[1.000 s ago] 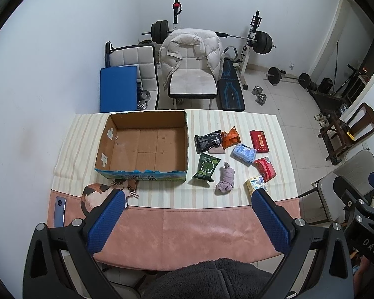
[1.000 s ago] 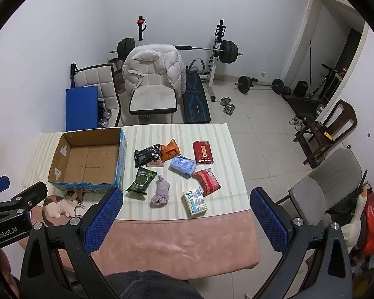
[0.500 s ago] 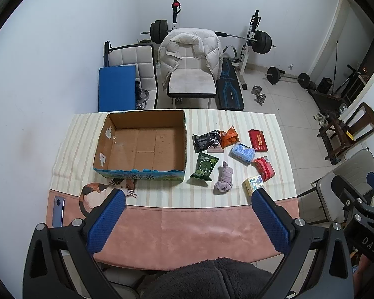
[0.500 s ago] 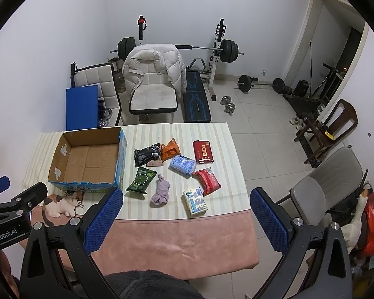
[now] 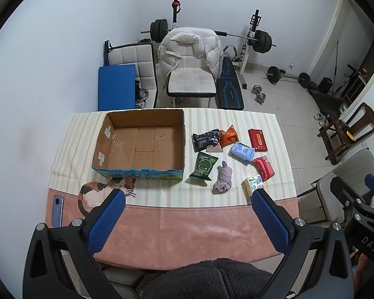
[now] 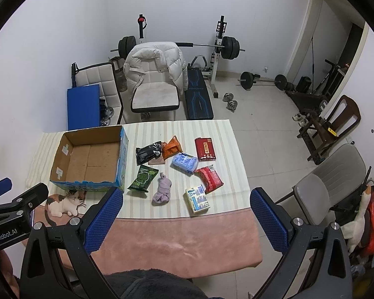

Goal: Organize soft objects

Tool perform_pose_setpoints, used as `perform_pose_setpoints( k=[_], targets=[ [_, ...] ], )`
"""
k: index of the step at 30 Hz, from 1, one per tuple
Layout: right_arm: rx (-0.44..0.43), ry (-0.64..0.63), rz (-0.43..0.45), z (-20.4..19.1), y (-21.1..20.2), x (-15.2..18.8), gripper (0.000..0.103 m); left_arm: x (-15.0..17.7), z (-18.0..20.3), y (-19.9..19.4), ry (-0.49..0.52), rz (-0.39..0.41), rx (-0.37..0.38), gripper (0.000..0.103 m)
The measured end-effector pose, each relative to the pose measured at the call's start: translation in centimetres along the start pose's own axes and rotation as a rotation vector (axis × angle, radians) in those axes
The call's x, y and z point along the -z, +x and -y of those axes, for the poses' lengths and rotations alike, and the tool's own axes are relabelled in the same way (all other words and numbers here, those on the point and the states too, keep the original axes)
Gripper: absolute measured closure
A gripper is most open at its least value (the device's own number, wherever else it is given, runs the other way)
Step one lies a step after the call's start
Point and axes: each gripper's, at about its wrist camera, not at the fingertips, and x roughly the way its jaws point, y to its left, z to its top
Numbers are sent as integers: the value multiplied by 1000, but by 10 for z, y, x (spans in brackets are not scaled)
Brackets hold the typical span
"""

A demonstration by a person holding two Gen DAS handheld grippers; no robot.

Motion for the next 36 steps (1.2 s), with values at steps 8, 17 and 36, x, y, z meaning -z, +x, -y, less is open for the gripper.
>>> perform_pose_setpoints(
  k=[8, 17, 36],
  targets=[
    [-4, 37, -65, 20, 44, -2, 0, -12, 28, 56, 83, -56, 26, 0],
    [-56, 56, -355, 54, 238, 15, 0, -36, 65, 220, 160, -304, 44, 0],
    [-146, 85, -744, 61, 506, 97, 2, -20, 120, 515, 420, -840, -148, 21]
  ],
)
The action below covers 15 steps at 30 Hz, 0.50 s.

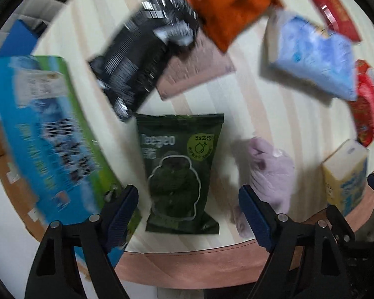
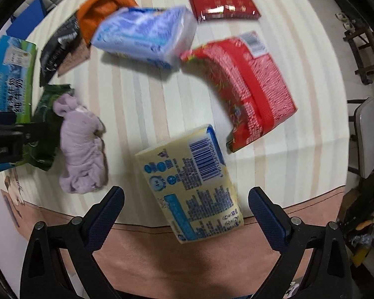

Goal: Organize soft objects
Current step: 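Grasp the green Deeyeo pouch with left tool while right tool grasps the yellow milk carton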

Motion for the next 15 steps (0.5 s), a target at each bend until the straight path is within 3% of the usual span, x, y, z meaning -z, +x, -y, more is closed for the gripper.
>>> perform_pose_setpoints(
  k=[1, 3, 4, 6, 9, 15],
  targets=[
    [-4, -2, -5, 2, 6, -1, 3, -3, -1, 11, 0, -35, 3, 21],
    [-8, -3, -20, 5, 15, -2, 6, -6, -4, 23, 0, -73, 4, 37],
    [-15, -2, -30, 7, 20, -3, 12, -6, -5, 29, -4, -90, 6, 40],
    [-40, 2, -59, 12, 30, -2, 15, -7, -11, 35, -17, -101, 8, 50],
    [-51, 8, -74, 20, 39, -3, 20, -5, -21, 33, -57, -97, 74, 64],
    [-65, 19, -86, 33, 49, -6, 30, 20, -32, 14, -90, -29, 83, 71]
  ],
)
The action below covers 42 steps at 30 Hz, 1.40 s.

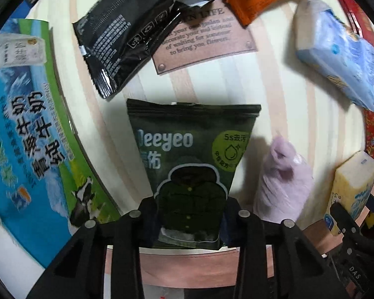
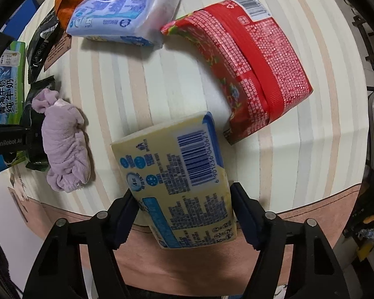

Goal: Organize soft objects
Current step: 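Grasp the green Deeyeo pouch with left tool while right tool grasps the yellow milk carton, then lower the green pouch and milk carton into the box and open both tools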

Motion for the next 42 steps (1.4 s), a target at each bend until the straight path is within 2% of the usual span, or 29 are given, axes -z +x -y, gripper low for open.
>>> perform_pose_setpoints(
  k=[5, 12, 14, 18, 20, 22, 24, 25, 27, 32, 36, 42],
  targets=[
    [-23, 22, 18, 6, -15, 16, 33, 40, -14, -29, -44, 102, 41, 71],
    [-135, -10, 74, -6, -80, 43, 34, 136, -61, -98, -137, 290, 122, 71],
    [-162, -43, 98, -26, -105, 45, 34, 162, -91, -127, -183, 349, 134, 71],
    [-196, -150, 175, -83, -158, 53, 34, 185, -121, -171, -251, 431, 141, 71],
    [-215, -192, 199, -112, -179, 52, 34, 179, -140, -180, -278, 468, 129, 71],
    [-230, -234, 221, -153, -195, 52, 34, 190, -173, -197, -302, 487, 122, 71],
    [-242, -257, 236, -193, -208, 49, 34, 190, -212, -200, -318, 494, 116, 71],
    [-243, -260, 238, -226, -201, 37, 34, 179, -214, -192, -318, 496, 112, 71],
    [-245, -266, 238, -266, -201, 28, 34, 164, -250, -186, -331, 484, 112, 71],
    [-219, -269, 211, -360, -170, -11, 34, 108, -300, -143, -352, 416, 168, 71],
    [-159, -242, 172, -408, -124, -47, 34, 65, -321, -103, -336, 325, 239, 71],
    [-86, -203, 148, -439, -70, -87, 34, 21, -338, -52, -288, 233, 276, 71]
  ],
)
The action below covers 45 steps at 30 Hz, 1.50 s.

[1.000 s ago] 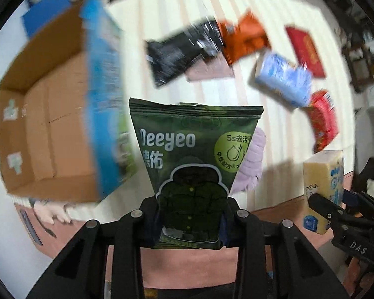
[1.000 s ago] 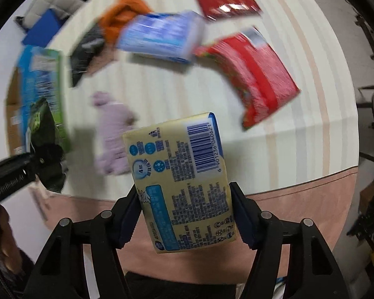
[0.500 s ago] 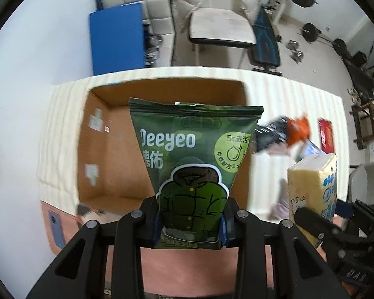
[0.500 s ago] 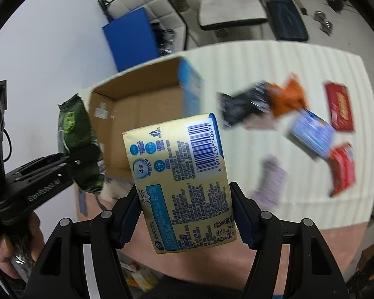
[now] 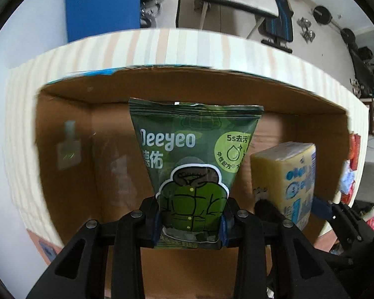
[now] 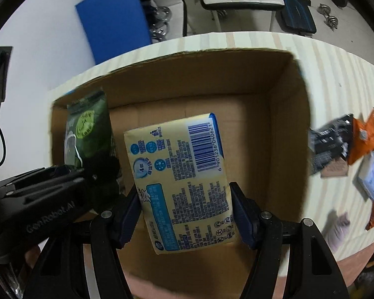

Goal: Organize soft objects
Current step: 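Lower the green pouch and milk carton into the box and open both tools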

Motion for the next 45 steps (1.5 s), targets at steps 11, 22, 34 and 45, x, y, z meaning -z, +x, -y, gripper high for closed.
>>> perform_pose_setpoints(
  k=[11, 22, 34, 45],
  targets=[
    [52, 43, 42, 4, 48, -15, 33, -22, -14, 32, -20, -73, 14, 68],
    [73, -3, 33, 0, 25, 0, 8, 5, -33, -4, -4, 15, -61, 12],
    [204, -87, 73, -5, -20, 49, 0, 76, -44, -44, -19, 193, -129, 4],
    [162, -93, 168, 1, -73, 113, 0, 144, -24, -84, -25, 372, -168, 4]
  ],
)
